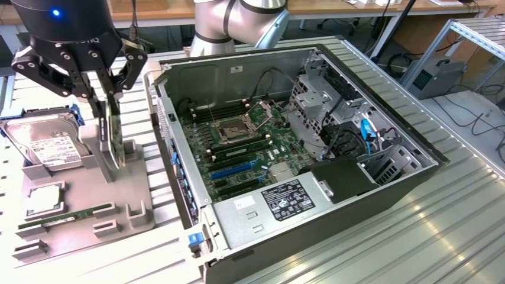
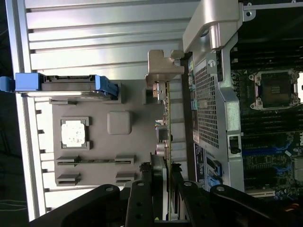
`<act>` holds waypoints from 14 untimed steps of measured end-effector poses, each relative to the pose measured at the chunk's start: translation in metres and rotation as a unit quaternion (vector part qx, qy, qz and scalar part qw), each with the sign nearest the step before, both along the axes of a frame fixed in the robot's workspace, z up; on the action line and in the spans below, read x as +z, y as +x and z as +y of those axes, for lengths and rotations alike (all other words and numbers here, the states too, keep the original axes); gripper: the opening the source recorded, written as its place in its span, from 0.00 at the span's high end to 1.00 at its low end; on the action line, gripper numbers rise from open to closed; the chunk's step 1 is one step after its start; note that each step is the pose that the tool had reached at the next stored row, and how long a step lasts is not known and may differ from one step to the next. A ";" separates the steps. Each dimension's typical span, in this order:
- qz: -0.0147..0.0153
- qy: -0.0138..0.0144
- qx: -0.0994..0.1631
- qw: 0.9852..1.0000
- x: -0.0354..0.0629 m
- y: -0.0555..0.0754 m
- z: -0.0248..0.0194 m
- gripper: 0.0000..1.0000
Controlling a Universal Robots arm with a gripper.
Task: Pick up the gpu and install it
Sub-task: 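Pick up the gpu and move the gpu toward the slot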
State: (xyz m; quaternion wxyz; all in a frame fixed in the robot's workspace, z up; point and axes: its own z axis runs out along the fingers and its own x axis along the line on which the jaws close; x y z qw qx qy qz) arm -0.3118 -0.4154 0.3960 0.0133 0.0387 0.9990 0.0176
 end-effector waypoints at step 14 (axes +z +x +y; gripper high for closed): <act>0.000 0.000 0.000 1.000 0.0034 0.000 0.0000 0.73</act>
